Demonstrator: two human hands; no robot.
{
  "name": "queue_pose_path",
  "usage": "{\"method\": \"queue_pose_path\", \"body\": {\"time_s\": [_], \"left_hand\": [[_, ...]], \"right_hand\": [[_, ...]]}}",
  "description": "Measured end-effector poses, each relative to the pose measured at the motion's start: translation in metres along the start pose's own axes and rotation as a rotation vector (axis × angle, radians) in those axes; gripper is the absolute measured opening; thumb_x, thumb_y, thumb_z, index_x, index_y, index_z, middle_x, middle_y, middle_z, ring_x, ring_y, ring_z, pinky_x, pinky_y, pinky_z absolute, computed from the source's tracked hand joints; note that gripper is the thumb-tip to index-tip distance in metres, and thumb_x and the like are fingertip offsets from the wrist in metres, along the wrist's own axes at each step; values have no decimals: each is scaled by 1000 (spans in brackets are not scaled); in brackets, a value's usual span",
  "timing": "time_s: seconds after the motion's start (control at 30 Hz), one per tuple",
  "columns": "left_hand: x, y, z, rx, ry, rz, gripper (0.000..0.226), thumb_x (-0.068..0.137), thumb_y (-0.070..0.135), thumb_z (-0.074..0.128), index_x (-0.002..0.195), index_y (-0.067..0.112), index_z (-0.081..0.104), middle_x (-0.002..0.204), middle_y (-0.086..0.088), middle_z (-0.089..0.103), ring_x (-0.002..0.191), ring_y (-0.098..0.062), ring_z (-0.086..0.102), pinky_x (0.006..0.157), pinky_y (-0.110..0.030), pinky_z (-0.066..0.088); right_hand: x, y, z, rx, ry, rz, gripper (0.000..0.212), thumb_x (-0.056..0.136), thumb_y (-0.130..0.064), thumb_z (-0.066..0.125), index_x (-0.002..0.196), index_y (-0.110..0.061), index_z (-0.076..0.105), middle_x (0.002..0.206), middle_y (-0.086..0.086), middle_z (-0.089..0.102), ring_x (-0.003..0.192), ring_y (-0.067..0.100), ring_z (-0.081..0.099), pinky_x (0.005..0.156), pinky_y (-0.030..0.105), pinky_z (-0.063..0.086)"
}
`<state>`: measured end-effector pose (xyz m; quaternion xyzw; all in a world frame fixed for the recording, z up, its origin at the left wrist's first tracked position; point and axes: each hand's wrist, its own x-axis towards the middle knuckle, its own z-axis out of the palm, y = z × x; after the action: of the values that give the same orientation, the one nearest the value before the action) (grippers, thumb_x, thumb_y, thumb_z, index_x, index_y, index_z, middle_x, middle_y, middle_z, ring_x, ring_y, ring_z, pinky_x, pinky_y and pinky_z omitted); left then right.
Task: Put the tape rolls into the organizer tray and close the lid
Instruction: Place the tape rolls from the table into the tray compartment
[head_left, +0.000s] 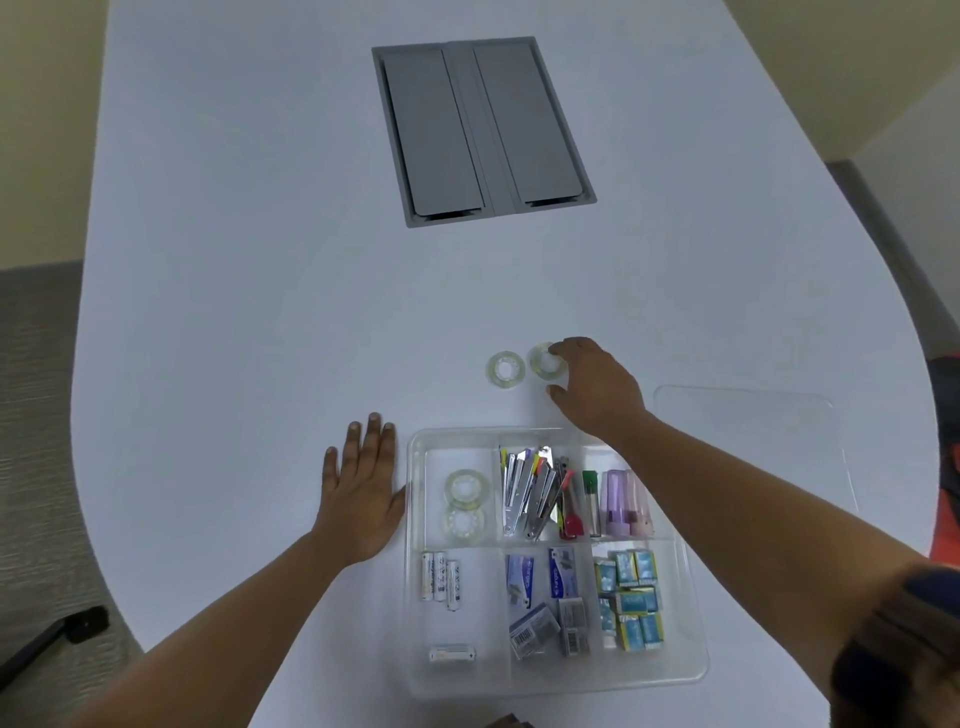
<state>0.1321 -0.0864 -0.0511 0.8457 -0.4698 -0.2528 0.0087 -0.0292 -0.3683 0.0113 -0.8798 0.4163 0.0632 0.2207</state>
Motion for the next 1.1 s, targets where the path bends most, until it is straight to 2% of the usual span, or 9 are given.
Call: {"method": "queue_pose_path", "body": {"time_s": [0.13,0.27,0.43,0.57,0.67,0.77,0.83,0.93,1.1], "left_hand": [[1,3,-5,10,-64,-9,90,67,73,-25,137,16,-33,149,1,-38,134,-19,-37,115,-49,-12],[2,5,-8,19,-105,-12,92,64,74,-26,134,15,-36,145,1,-43,129,-18,-43,113,-48,-15],[6,4,-7,15,-130,-31,78,94,50,19,132,14,-38,152,-3,-37,129,-17,-42,114,-50,-13],[4,4,-8,-2,-130,-27,76,97,46,23,133,16,-37,148,0,-40,130,-17,-42,114,-49,-14],[4,6,-9,-12,-126,-23,76,97,49,22,134,17,-36,143,3,-43,129,-17,-42,113,-49,-15],[4,6,-10,-8,-126,-26,76,96,50,22,137,17,-33,142,3,-43,129,-17,-42,113,-49,-16],[4,6,-10,-13,-122,-27,76,96,50,23,140,17,-30,143,3,-42,129,-17,-42,113,-49,-16],[3,6,-10,-9,-121,-28,76,96,50,24,141,18,-29,148,2,-39,131,-16,-40,113,-48,-16],[2,6,-8,7,-104,-34,76,96,49,24,144,18,-26,155,-2,-32,131,-17,-40,113,-47,-16]], "right_hand": [[8,-12,3,-61,52,-32,46,87,-27,69,130,-22,55,133,1,53,118,25,52,85,36,48],[14,-22,4,-232,25,68,40,88,-30,67,124,-15,58,119,6,56,110,27,54,81,35,51],[13,-23,1,-349,-6,98,28,86,-22,63,112,-14,65,111,8,54,104,26,54,78,35,52],[0,-33,-5,-73,75,46,25,80,-28,70,100,-14,68,109,7,53,102,26,53,79,39,52],[-30,-52,-4,128,140,-84,21,75,-27,72,93,-18,66,95,2,55,89,22,55,71,34,49],[-68,-70,3,134,8,-221,21,77,-33,69,95,-25,66,81,-10,50,77,18,56,64,28,39],[-88,-80,11,61,-116,-304,22,81,-36,66,101,-27,66,82,-12,52,82,19,60,66,28,40],[-102,-90,25,-114,-238,-372,24,83,-31,62,105,-23,68,95,-3,68,89,26,65,70,32,45],[-103,-99,42,-210,-298,-386,21,85,-23,61,104,-19,70,99,5,70,93,29,66,78,36,50]]}}
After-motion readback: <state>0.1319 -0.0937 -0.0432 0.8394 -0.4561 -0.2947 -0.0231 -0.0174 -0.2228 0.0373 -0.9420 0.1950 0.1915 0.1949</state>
